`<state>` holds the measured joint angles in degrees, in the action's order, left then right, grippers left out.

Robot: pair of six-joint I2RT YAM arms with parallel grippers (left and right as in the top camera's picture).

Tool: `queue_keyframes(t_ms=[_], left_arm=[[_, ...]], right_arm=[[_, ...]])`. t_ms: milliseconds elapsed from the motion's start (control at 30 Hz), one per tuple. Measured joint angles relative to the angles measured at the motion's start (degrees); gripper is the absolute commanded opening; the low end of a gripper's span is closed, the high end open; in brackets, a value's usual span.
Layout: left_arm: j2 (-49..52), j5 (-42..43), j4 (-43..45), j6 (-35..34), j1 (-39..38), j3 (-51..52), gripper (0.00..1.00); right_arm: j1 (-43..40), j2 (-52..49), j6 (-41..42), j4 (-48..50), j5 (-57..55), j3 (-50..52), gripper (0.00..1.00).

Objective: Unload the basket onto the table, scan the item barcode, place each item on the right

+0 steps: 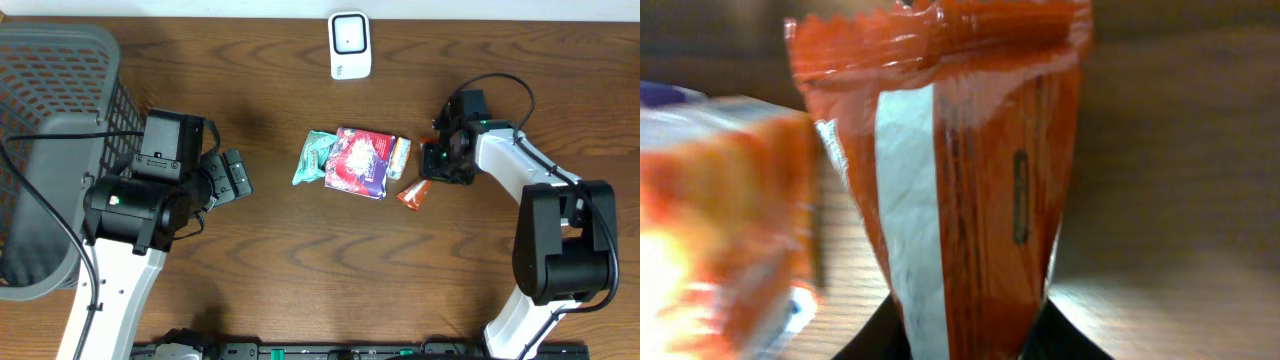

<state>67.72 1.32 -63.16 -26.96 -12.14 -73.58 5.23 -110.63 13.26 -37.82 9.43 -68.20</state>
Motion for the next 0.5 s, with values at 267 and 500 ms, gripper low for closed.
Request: queue_keyframes(t_ms=[267,500], left_arm=[[0.0,0.0,0.0,0.0,0.0,0.0,0.98],[0.0,0.0,0.0,0.0,0.0,0.0,0.98]], right_arm=[[-5.6,0.0,-0.1,-12.5,-5.4,-6.6,0.20],[-6.8,0.0,-1.0,-15.0,-1.2,-13.8,0.54]])
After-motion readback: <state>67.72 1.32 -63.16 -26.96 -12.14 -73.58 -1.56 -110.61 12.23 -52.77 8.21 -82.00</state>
